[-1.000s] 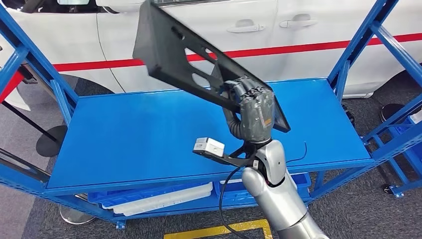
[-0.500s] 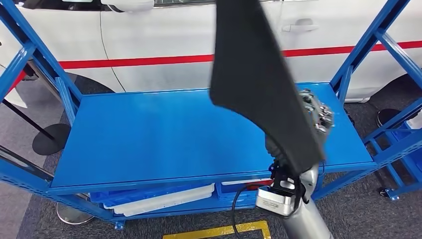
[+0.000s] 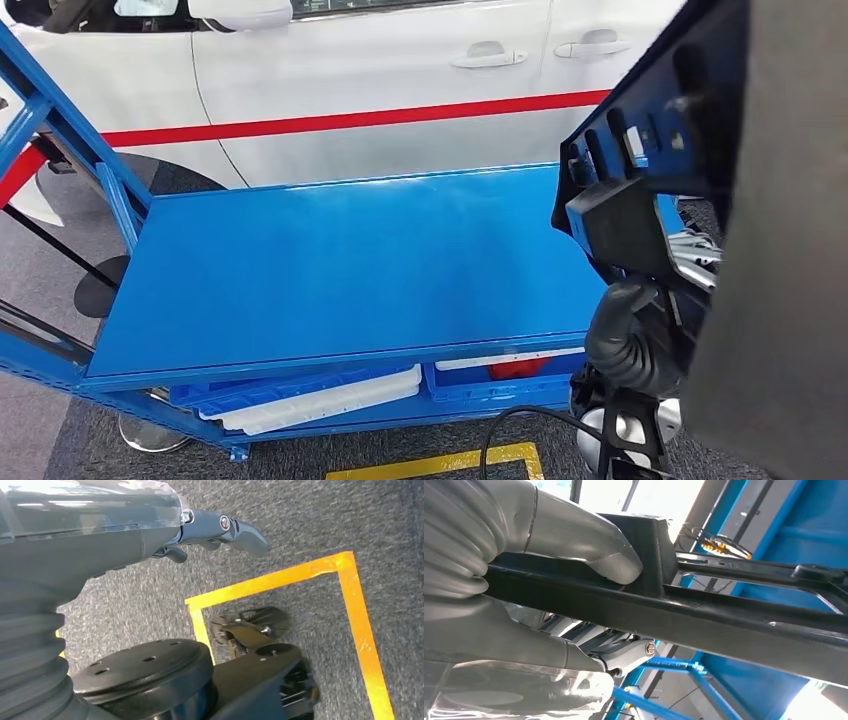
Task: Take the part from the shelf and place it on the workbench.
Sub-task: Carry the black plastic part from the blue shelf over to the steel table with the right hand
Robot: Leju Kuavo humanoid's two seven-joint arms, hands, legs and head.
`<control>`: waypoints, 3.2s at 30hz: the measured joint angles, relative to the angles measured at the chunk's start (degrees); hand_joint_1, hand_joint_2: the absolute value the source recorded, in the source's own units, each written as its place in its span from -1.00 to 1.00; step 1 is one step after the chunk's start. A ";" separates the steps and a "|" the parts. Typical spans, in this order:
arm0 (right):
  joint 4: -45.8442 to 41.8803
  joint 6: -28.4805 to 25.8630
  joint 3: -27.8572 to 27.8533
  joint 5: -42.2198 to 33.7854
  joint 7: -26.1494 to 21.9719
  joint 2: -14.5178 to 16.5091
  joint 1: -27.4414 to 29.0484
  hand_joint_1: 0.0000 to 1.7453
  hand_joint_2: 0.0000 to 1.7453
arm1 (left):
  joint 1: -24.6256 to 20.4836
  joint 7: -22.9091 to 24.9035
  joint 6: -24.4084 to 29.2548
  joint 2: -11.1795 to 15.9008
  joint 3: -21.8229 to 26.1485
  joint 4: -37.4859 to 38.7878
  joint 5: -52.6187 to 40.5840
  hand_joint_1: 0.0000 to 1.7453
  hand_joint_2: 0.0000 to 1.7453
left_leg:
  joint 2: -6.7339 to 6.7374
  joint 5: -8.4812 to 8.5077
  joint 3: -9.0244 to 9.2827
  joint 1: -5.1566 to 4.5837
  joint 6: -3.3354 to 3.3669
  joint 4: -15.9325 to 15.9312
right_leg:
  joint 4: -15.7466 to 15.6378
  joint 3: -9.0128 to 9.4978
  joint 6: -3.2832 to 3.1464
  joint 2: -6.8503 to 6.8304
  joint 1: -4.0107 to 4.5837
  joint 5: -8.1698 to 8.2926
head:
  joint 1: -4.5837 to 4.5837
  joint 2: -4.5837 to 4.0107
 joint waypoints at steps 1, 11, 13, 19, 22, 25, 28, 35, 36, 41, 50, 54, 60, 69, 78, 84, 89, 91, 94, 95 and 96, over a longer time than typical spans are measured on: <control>-0.32 0.00 -0.03 -0.36 -0.33 -0.01 0.51 1.00 1.00 | 0.00 0.00 0.01 0.03 0.00 0.00 -0.01 -1.00 1.00 | 0.02 -2.55 -1.28 0.01 -0.09 3.93 | 0.00 -0.42 -0.27 -0.09 0.14 0.30 | 0.00 0.00; -2.28 0.00 -0.51 -1.78 -1.70 -0.57 5.15 1.00 1.00 | -0.31 0.05 -0.10 0.93 0.07 0.00 0.00 -1.00 1.00 | 0.21 0.36 9.15 -1.74 2.66 -8.11 | -0.39 -3.09 0.75 -0.30 0.87 4.34 | 0.01 0.00; -2.38 0.00 -0.59 -2.13 -1.76 -0.87 5.79 1.00 1.00 | -0.23 0.18 -0.10 0.96 0.11 0.02 0.15 -1.00 1.00 | 0.44 1.89 8.60 -1.50 3.12 -8.78 | -0.32 -3.36 1.38 -0.25 0.74 3.90 | 0.01 0.00; -2.51 1.62 -0.77 -5.33 -0.45 -2.56 6.70 1.00 1.00 | -0.08 0.31 0.03 1.02 0.61 0.04 1.39 -1.00 1.00 | 1.04 6.22 3.58 -0.93 3.36 -8.89 | 15.22 -6.19 3.13 -0.11 0.03 -7.01 | 0.02 0.00; -2.44 2.82 -0.77 -7.01 0.34 -3.52 6.69 1.00 1.00 | -0.05 0.29 0.10 1.02 1.09 0.04 1.83 -1.00 1.00 | 1.39 7.30 0.75 -0.62 2.69 -7.41 | 8.71 0.63 3.86 -1.04 -0.44 -3.41 | 0.02 0.00; -2.36 4.49 -0.78 -8.98 0.45 -4.10 6.54 1.00 1.00 | 0.14 0.20 0.34 1.12 1.57 0.04 2.39 -1.00 1.00 | 1.91 7.83 -0.64 -0.75 1.80 -5.80 | -0.39 6.57 2.89 -2.57 0.10 -5.20 | -0.01 0.00; -2.00 7.38 -1.30 -12.11 0.42 -4.57 6.84 1.00 1.00 | 0.36 0.21 1.16 1.13 2.38 0.10 3.65 -1.00 1.00 | 2.50 7.87 -1.13 -0.53 0.59 -5.33 | -0.77 5.66 0.94 -1.53 0.31 -4.26 | -0.03 0.00; -0.02 13.87 -6.96 -17.29 -1.83 -4.88 10.69 1.00 1.00 | 0.81 -0.17 2.94 1.11 5.04 0.15 6.65 -1.00 1.00 | 0.86 -2.01 -3.32 -0.51 0.65 10.10 | -0.71 0.10 -0.60 1.61 1.10 0.10 | -0.02 0.00; 0.29 14.39 -8.48 -16.91 -1.94 -4.95 11.72 1.00 1.00 | 0.85 -0.48 3.13 1.11 5.46 0.15 7.12 -1.00 1.00 | 0.51 -0.10 -1.45 -0.69 1.27 8.26 | -0.69 -0.59 -0.59 2.13 1.36 0.66 | -0.02 0.00; 1.50 16.96 -16.59 -17.83 -2.21 -5.28 16.52 1.00 1.00 | 1.14 -0.65 4.14 1.06 7.34 0.16 8.45 -1.00 1.00 | -3.64 0.12 9.41 -1.79 3.68 -7.94 | -0.73 -2.29 0.30 4.61 1.58 3.08 | -0.02 0.00; 0.58 34.34 -36.25 -30.84 -2.35 -2.48 24.55 1.00 1.00 | 1.79 1.59 6.23 0.20 8.56 0.17 8.70 -1.00 1.00 | 3.28 2.50 7.75 -0.87 3.54 -9.12 | 14.12 -7.30 3.48 0.19 0.02 -5.48 | 0.07 0.00; 0.56 43.59 -45.30 -33.90 -2.35 0.97 24.76 1.00 1.00 | 1.54 2.32 6.63 0.24 8.72 0.17 8.57 -1.00 1.00 | 5.81 1.36 7.32 -0.72 1.88 -7.28 | 1.62 1.20 4.06 -3.63 -0.81 -1.79 | 0.07 0.00; -0.58 46.94 -51.84 -33.74 -2.39 5.85 24.68 1.00 1.00 | 0.88 3.10 6.63 0.40 8.77 0.17 7.58 -1.00 1.00 | 4.47 -1.76 6.84 -0.44 -0.08 -4.26 | 0.58 0.98 1.11 -1.32 -0.71 -1.38 | 0.04 0.00; -4.56 50.65 -54.13 -32.71 -2.40 11.23 25.21 1.00 1.00 | 1.27 0.21 7.90 1.02 8.97 0.17 8.21 -1.00 1.00 | -2.75 0.09 5.94 -0.73 2.01 -3.30 | 0.61 0.30 0.42 5.48 0.46 -0.51 | 0.04 0.00; -5.88 47.90 -53.91 -31.32 -2.38 12.43 25.22 1.00 1.00 | 1.14 0.55 8.03 0.99 9.05 0.17 7.63 -1.00 1.00 | 0.89 2.54 7.33 -0.86 3.46 -8.40 | 11.59 -5.42 3.19 0.94 0.15 -6.40 | 0.09 0.00; -8.70 47.36 -53.81 -30.93 -2.38 13.68 26.66 1.00 1.00 | 1.03 4.61 7.64 1.02 8.88 0.17 6.49 -1.00 1.00 | 5.31 1.58 7.40 -0.97 2.52 -7.55 | 3.35 0.57 3.65 -2.66 -0.37 -2.25 | 0.10 0.00; -10.91 49.03 -54.07 -31.05 -2.39 15.05 27.28 1.00 1.00 | 0.47 5.82 7.51 1.13 8.50 0.17 5.58 -1.00 1.00 | 6.99 0.63 7.80 -1.22 1.07 -7.15 | -0.12 1.85 1.44 -2.03 0.20 -1.57 | 0.09 0.00; -11.69 50.03 -54.31 -30.99 -2.39 15.70 27.22 1.00 1.00 | 0.43 4.71 7.35 1.18 8.43 0.17 5.44 -1.00 1.00 | 4.65 -1.73 6.68 -0.87 0.60 -4.19 | -0.48 1.67 0.69 -0.93 -0.11 -1.18 | 0.08 0.00; -12.35 51.13 -54.39 -30.78 -2.40 16.57 27.07 1.00 1.00 | 0.70 2.57 7.04 1.22 8.42 0.17 5.40 -1.00 1.00 | 1.28 -7.24 1.80 -0.44 0.17 6.81 | -0.53 1.35 0.23 0.91 -0.16 -0.91 | 0.07 0.00; -12.41 51.36 -54.40 -30.75 -2.40 16.84 27.09 1.00 1.00 | 0.79 1.98 6.93 1.22 8.42 0.17 5.40 -1.00 1.00 | 1.04 -7.72 0.64 -0.39 0.05 9.22 | -0.50 1.30 0.22 1.68 -0.13 -0.87 | 0.07 0.00; -12.47 51.55 -54.41 -30.74 -2.40 17.08 27.10 1.00 1.00 | 0.86 1.45 6.82 1.22 8.43 0.17 5.39 -1.00 1.00 | 0.92 -6.96 0.44 -0.36 -0.01 9.43 | -0.45 1.31 0.25 2.51 -0.14 -0.83 | 0.07 0.00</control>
